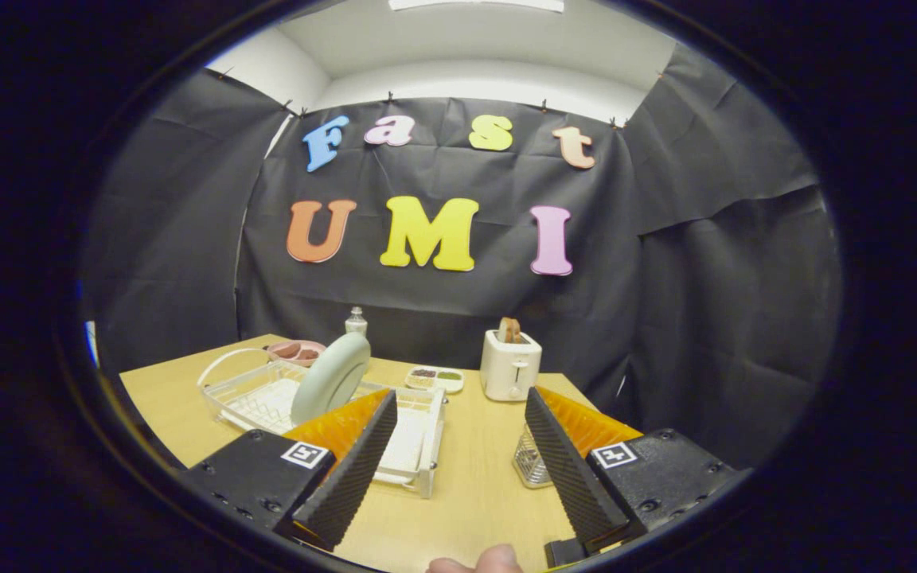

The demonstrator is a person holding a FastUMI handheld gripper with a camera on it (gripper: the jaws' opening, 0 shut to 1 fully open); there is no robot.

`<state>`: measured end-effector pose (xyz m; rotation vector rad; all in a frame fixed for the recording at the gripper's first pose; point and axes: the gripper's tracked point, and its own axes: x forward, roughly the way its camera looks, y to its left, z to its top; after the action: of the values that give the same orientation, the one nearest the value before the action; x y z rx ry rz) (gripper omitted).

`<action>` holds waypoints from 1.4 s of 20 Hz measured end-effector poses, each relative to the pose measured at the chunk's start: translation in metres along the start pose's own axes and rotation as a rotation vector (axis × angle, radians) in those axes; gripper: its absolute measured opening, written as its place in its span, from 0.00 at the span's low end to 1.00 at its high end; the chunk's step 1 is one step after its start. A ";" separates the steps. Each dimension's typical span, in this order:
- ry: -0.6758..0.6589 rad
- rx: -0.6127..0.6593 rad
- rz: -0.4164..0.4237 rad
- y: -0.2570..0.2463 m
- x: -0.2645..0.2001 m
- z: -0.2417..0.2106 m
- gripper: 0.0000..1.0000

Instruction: Take the plate from the dish rack, then take the spoon from the basket and place it into the plate.

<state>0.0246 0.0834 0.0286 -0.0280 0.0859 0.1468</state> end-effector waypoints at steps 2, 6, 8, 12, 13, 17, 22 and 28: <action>0.006 0.005 0.025 0.010 0.010 0.010 1.00; 0.048 -0.009 0.083 0.026 0.035 0.033 1.00; 0.069 -0.034 0.116 0.038 0.046 0.050 1.00; 0.132 -0.044 0.208 0.071 0.070 0.081 1.00; 0.149 -0.056 0.218 0.077 0.080 0.088 1.00; 0.296 -0.060 0.273 0.112 0.123 0.085 1.00; 0.562 0.002 0.316 0.156 0.157 0.041 1.00; 0.837 0.098 0.292 0.190 0.170 -0.012 1.00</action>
<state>0.1631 0.2955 -0.0028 0.0232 0.9354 0.4164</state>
